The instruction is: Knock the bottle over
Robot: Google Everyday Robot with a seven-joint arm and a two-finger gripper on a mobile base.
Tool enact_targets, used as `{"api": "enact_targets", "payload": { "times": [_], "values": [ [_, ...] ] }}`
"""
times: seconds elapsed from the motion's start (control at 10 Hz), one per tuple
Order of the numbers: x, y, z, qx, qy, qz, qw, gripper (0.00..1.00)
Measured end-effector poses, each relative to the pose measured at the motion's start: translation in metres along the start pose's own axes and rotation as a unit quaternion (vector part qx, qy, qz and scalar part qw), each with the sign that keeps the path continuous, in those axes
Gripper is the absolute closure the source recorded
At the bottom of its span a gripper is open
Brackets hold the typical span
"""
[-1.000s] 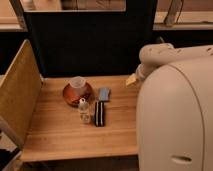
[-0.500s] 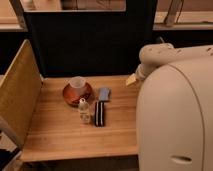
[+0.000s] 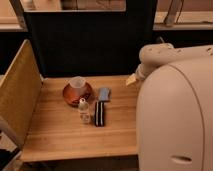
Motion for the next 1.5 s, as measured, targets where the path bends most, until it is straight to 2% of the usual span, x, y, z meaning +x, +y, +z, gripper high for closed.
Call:
{"api": "enact_targets", "payload": {
  "times": [0.1, 0.4, 0.6, 0.7, 0.8, 1.0, 1.1, 1.2, 1.4, 1.5],
  "values": [
    [0.0, 0.0, 0.0, 0.0, 0.0, 0.0, 1.0, 0.4],
    [0.0, 0.0, 0.0, 0.0, 0.0, 0.0, 1.0, 0.67],
    [0.003, 0.002, -0.001, 0.0, 0.003, -0.003, 1.0, 0.91],
    [0.011, 0.006, -0.001, -0.002, 0.01, -0.009, 0.9999, 0.97],
    [0.026, 0.013, -0.001, -0.003, 0.022, -0.024, 0.9995, 1.0],
    [0.065, 0.042, -0.001, -0.009, 0.053, -0.072, 0.996, 1.0],
    [0.086, 0.064, 0.0, -0.018, 0.071, -0.101, 0.9922, 1.0],
    [0.099, 0.079, 0.001, -0.024, 0.081, -0.119, 0.9894, 1.0],
    [0.124, 0.116, 0.002, -0.045, 0.099, -0.157, 0.9815, 1.0],
    [0.132, 0.143, 0.004, -0.06, 0.106, -0.18, 0.976, 1.0]
  ]
}}
